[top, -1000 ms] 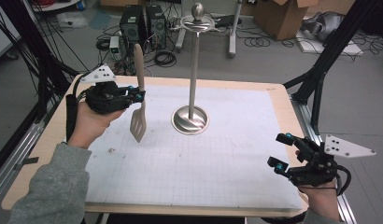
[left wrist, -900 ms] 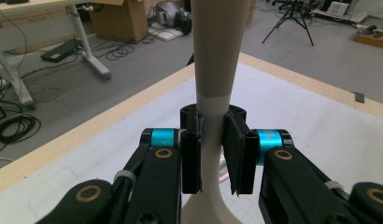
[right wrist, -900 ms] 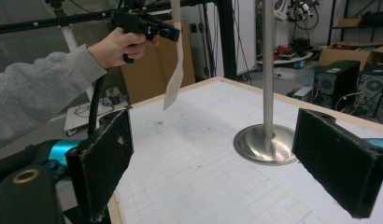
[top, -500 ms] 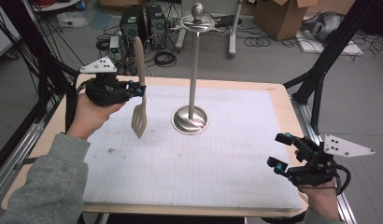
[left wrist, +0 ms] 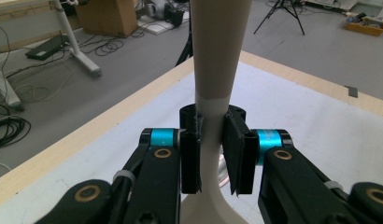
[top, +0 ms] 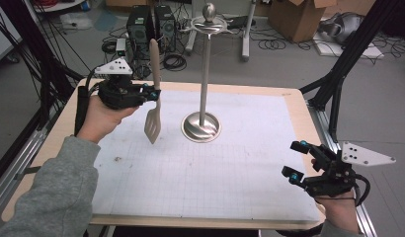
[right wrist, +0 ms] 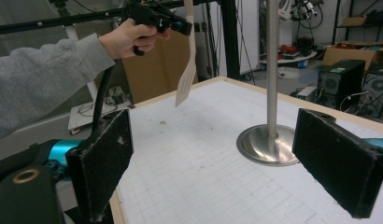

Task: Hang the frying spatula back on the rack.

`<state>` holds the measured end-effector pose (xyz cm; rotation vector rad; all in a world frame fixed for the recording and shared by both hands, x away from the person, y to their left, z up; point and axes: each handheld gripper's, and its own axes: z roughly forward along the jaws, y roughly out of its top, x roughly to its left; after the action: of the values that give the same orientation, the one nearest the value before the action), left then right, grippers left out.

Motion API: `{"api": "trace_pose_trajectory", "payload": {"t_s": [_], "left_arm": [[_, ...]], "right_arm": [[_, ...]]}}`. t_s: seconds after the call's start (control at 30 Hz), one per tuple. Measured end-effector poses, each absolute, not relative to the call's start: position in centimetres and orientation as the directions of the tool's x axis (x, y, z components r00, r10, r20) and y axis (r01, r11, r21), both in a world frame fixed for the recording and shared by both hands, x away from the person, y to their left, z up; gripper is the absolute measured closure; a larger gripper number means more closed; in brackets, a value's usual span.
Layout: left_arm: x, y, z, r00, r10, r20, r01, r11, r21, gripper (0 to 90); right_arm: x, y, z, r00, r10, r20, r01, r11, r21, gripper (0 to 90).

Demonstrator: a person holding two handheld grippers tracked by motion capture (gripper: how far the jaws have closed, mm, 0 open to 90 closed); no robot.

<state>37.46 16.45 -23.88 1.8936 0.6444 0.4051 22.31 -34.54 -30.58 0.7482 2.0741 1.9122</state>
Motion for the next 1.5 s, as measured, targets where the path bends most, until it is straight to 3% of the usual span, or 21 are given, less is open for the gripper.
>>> {"api": "trace_pose_trajectory", "payload": {"t_s": [1.5], "left_arm": [[40.7,12.1,-21.6,0.821,0.568,-0.059,0.295,-0.334,0.895,77.1]], "right_arm": [[21.5,-35.4,-30.3,-0.839,0.515,0.176,0.202,-0.005,0.979,11.4]]}}
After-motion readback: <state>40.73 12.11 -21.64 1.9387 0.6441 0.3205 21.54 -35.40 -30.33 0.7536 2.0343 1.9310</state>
